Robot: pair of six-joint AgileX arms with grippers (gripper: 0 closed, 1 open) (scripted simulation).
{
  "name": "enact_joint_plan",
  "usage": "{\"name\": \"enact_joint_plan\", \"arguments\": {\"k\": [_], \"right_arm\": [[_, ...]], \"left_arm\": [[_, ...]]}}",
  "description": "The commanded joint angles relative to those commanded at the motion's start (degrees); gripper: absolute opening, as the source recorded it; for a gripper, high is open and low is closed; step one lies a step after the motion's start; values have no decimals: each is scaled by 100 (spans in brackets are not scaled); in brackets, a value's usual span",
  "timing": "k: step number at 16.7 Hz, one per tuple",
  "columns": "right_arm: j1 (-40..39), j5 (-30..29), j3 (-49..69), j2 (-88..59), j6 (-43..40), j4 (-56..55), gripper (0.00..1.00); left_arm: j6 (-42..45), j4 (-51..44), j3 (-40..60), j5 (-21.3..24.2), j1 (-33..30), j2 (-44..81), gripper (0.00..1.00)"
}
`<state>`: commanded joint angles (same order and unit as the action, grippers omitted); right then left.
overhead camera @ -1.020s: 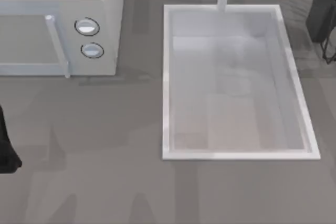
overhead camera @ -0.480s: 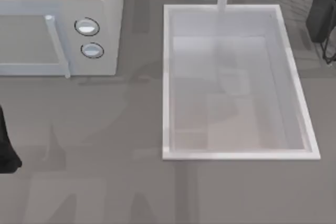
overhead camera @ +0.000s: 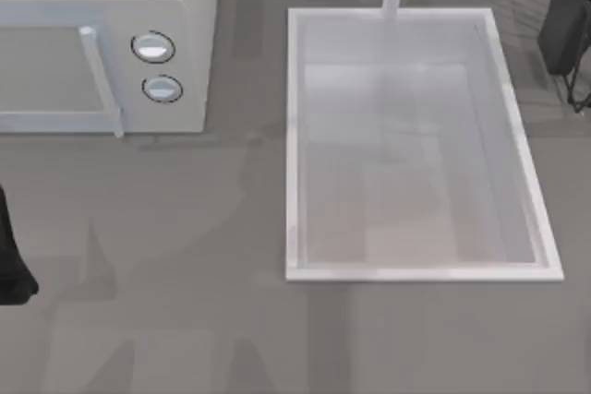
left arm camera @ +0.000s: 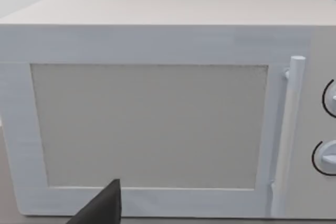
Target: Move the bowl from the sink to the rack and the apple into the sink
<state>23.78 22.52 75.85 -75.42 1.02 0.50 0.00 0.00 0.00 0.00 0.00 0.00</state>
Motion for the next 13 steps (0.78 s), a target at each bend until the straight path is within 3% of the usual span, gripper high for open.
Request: {"name": "enact_joint_plan", "arguments": {"k": [5,13], "right_arm": [[-127,-163,-479,-782,-28,-895,0],[-435,-525,-1521,-2276,-39,-4168,0]], "left_arm": [[0,0,0,0,0,0,100],[0,0,0,0,0,0,100]]}}
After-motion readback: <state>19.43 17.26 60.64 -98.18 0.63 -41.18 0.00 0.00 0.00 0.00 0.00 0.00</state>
